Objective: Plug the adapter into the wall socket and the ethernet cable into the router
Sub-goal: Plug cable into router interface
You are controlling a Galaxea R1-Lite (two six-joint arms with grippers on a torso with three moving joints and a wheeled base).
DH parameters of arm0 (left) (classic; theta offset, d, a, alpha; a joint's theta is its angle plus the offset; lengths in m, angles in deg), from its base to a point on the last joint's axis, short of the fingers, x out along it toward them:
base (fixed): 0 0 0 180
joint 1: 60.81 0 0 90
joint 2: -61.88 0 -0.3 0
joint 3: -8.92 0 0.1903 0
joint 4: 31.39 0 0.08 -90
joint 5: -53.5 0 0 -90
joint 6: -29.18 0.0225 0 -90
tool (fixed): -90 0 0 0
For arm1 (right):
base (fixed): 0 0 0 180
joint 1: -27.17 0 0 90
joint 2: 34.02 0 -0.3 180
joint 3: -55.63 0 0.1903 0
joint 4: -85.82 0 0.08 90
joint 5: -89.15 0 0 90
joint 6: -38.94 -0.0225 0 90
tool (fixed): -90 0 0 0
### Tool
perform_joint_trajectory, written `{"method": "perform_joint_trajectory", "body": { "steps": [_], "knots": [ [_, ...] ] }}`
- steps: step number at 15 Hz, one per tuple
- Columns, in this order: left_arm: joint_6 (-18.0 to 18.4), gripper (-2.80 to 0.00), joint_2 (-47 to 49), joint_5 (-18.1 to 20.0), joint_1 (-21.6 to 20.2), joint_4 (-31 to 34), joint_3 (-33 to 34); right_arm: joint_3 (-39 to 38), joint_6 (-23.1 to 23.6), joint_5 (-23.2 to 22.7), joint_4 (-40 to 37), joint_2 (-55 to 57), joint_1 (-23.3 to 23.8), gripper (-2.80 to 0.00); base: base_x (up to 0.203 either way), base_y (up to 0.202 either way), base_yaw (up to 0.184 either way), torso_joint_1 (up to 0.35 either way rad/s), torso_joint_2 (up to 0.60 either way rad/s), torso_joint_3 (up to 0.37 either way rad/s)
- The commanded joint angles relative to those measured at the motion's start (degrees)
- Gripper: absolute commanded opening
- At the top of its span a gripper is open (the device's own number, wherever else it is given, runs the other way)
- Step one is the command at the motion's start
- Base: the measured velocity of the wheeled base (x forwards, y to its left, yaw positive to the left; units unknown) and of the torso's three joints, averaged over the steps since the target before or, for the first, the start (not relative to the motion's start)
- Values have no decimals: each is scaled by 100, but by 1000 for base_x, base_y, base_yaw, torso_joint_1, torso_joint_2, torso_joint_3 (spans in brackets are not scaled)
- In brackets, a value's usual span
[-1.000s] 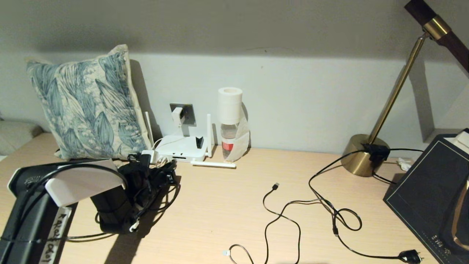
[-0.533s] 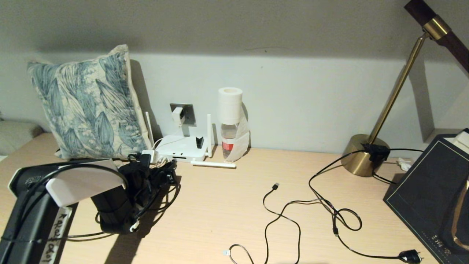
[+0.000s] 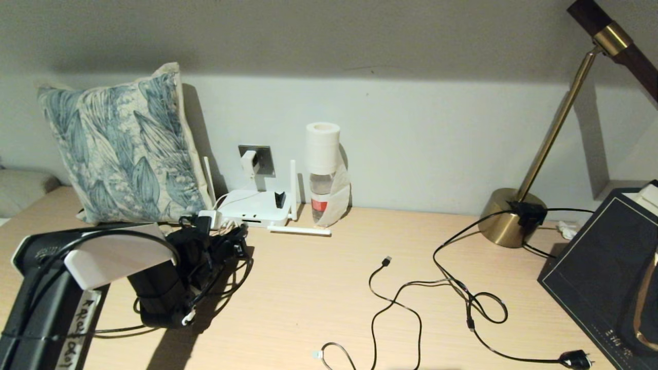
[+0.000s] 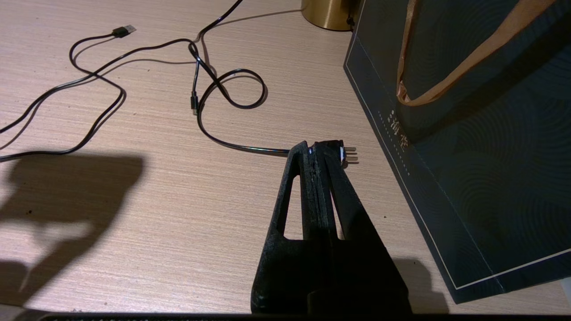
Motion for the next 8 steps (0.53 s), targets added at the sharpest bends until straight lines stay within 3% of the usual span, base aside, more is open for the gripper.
{"method": "perform_joint_trajectory", "body": {
  "steps": [1, 8],
  "knots": [
    [-3, -280, 4, 2, 0, -34, 10, 0, 5, -1, -4, 1, -1, -280, 0, 0, 0, 0, 0, 0],
    [-3, -280, -40, 2, 0, -34, 150, 0, 5, -1, -4, 9, -1, -280, 0, 0, 0, 0, 0, 0]
  ]
}}
